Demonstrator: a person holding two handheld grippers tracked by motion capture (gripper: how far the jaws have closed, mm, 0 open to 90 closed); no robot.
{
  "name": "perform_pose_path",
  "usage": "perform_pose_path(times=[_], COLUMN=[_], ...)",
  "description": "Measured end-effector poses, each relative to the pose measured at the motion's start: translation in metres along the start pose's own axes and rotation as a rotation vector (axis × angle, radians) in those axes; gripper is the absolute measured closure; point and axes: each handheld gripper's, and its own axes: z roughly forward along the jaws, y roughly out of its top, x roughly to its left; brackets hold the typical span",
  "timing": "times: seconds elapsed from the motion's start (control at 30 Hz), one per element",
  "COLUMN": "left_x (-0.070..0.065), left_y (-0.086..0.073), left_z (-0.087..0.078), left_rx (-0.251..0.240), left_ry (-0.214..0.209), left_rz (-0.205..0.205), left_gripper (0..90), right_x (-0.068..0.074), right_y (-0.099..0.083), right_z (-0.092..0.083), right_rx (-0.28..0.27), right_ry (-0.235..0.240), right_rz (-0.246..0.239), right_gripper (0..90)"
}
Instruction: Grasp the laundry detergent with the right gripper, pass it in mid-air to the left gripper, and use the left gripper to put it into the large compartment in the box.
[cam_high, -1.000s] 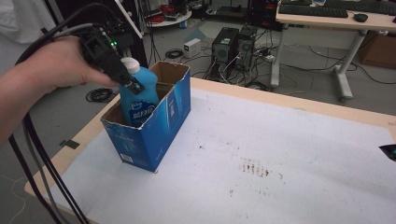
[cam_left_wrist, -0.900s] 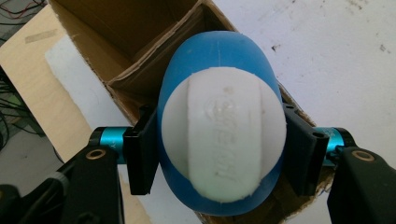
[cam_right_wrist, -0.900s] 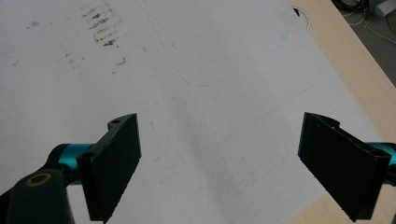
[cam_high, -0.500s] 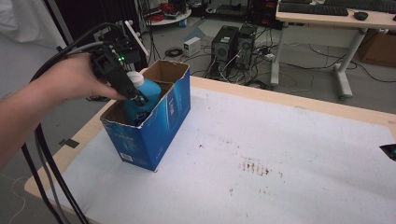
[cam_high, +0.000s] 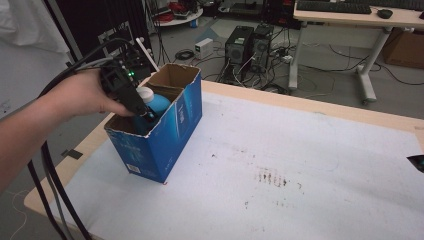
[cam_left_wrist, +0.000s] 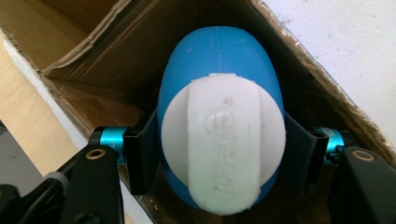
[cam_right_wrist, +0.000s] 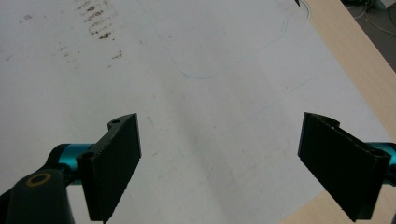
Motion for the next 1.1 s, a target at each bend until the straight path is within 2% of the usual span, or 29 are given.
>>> perform_pose_path(times=[0.27, 0.57, 1.1], left_x=[-0.0006, 0.0030, 0.0029], left_y=[-0.0004, -0.0013, 0.0017], left_z=[0.0029, 0.0027, 0.0028], left_rx=[-0.004, 0.010, 0.032], left_ry=[-0.005, -0.013, -0.012], left_rz=[0.015, -0.007, -0.002], left_gripper=[38.2, 38.0, 37.9], right_x=[-0.0002, 0.0007, 0.0003], right_y=[-0.0003, -0.0018, -0.0074], right_z=[-0.0002, 0.0002, 0.0005], right_rx=[0.002, 0.010, 0.011], right_ry=[0.000, -0.005, -0.007], right_rz=[-0.002, -0.001, 0.001], right_gripper=[12.5, 12.5, 12.5])
